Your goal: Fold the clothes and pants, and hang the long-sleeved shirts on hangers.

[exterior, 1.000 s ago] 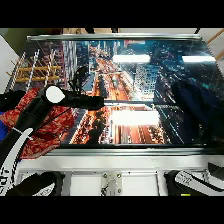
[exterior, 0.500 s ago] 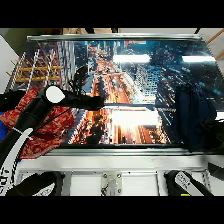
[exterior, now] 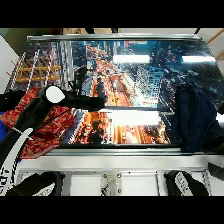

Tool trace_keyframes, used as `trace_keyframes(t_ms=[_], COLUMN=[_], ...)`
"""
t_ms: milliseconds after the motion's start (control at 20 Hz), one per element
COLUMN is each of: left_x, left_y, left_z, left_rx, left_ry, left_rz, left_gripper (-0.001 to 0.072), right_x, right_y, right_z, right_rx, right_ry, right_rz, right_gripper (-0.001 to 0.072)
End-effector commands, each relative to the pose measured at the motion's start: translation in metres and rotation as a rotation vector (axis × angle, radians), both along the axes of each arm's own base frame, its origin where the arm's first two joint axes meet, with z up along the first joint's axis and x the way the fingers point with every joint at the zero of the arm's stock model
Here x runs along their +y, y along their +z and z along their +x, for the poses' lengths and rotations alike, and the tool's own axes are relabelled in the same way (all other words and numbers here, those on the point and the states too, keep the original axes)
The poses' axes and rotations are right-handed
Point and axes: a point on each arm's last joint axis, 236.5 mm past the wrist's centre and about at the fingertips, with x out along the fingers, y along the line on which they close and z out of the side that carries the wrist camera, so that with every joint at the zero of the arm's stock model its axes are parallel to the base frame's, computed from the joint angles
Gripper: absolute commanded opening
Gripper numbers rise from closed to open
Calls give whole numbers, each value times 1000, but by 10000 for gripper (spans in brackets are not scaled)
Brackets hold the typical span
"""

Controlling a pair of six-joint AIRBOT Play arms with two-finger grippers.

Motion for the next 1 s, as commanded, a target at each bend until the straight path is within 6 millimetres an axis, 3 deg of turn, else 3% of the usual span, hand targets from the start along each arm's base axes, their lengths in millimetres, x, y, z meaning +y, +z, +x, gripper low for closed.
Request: trace_keyframes(t_ms=[0,100,200,350,500,850,900,950], left_x=[0,0,0,-1,-1,-1,-1,-1], left_y=[0,0,0,0,0,0,0,0], left_z=[0,0,0,0,0,0,0,0], left_rx=[0,1,0,0,0,-1,-1,-1], left_ry=[0,0,1,1,1,2,2,2], left_rz=[0,-1,-2,-2,-2,-2,-2,-2], left_gripper=[30,31,31,30,31,31,31,31], right_x=[125,206,264,318,339,340,340,340], right_y=[55,54,41,22,12,11,11,11], right_z=[48,55,50,39,34,33,33,32], right_rx=[-251,-264,-210,-136,-99,-95,-95,-94], right_ry=[385,623,808,979,1032,1034,1034,1035], right_rz=[137,239,262,283,306,312,312,312], right_gripper=[705,705,705,704,703,681,414,59])
